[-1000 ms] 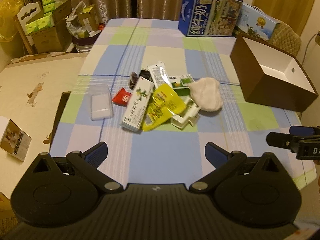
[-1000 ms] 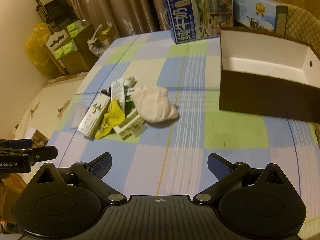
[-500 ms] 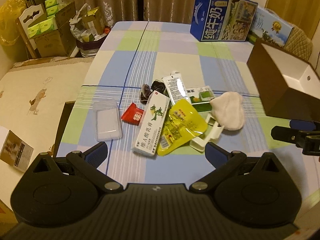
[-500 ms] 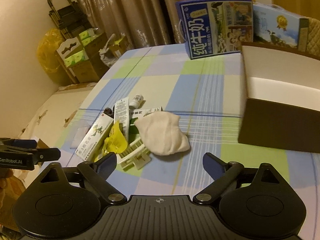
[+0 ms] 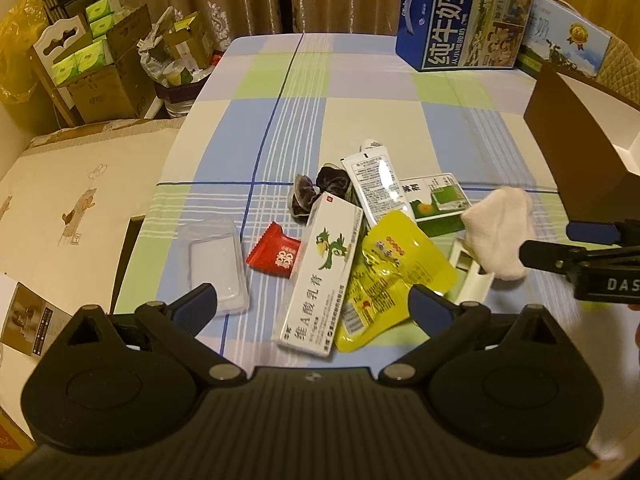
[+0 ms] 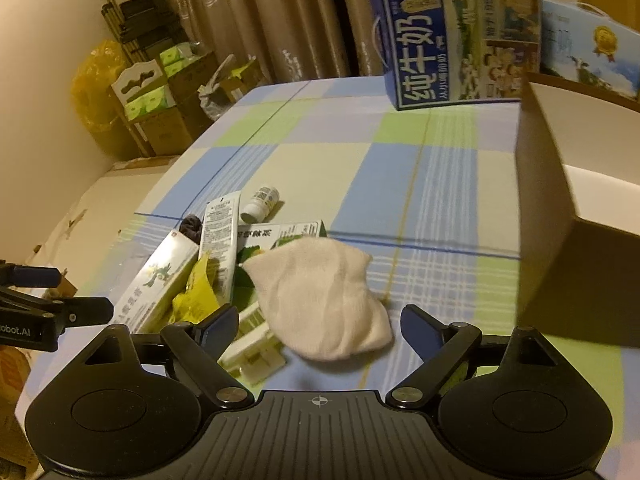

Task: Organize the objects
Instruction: 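Reach the right tool to the white cloth and close on it while the left tool reaches the ointment box, then close the left tool on the white-green ointment box while the right tool lifts the cloth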

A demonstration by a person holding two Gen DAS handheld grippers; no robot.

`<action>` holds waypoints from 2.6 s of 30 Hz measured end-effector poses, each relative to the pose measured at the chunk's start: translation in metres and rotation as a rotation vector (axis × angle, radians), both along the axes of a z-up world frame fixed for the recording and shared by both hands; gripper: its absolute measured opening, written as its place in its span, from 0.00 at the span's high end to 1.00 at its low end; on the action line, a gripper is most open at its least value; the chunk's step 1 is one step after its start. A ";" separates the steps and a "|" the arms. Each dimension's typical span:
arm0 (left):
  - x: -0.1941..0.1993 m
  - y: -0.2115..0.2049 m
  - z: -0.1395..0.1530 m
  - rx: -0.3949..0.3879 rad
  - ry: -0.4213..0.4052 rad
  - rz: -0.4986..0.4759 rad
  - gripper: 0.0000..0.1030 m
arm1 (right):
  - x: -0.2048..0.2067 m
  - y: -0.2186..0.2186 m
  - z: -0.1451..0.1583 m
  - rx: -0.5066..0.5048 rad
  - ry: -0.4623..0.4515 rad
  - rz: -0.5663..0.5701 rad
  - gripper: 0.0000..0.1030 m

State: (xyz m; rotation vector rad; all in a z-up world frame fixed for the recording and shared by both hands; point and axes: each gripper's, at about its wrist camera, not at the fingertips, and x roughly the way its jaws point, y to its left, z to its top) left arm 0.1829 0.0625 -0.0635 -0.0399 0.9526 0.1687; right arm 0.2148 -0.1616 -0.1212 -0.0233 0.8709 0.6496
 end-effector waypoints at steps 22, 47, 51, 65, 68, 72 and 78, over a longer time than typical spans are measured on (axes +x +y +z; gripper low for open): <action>0.015 0.004 -0.024 0.061 0.011 -0.030 0.08 | 0.021 0.006 -0.024 -0.005 -0.038 0.054 0.63; 0.045 -0.027 -0.068 0.301 0.072 -0.218 0.64 | -0.023 -0.125 0.018 0.044 0.008 -0.273 0.62; 0.047 -0.026 -0.068 0.301 0.063 -0.217 0.65 | -0.031 -0.147 0.021 0.049 0.015 -0.312 0.62; 0.017 -0.016 -0.032 0.045 0.031 -0.052 0.68 | -0.042 -0.200 0.041 0.073 0.011 -0.325 0.62; -0.002 -0.019 -0.034 0.020 0.060 -0.012 0.68 | -0.043 -0.207 0.040 0.074 0.020 -0.324 0.62; -0.030 -0.020 -0.045 -0.026 0.133 0.014 0.68 | -0.047 -0.219 0.039 0.071 0.034 -0.324 0.62; -0.036 -0.020 -0.059 -0.046 0.173 0.045 0.66 | -0.046 -0.226 0.036 0.061 0.050 -0.318 0.62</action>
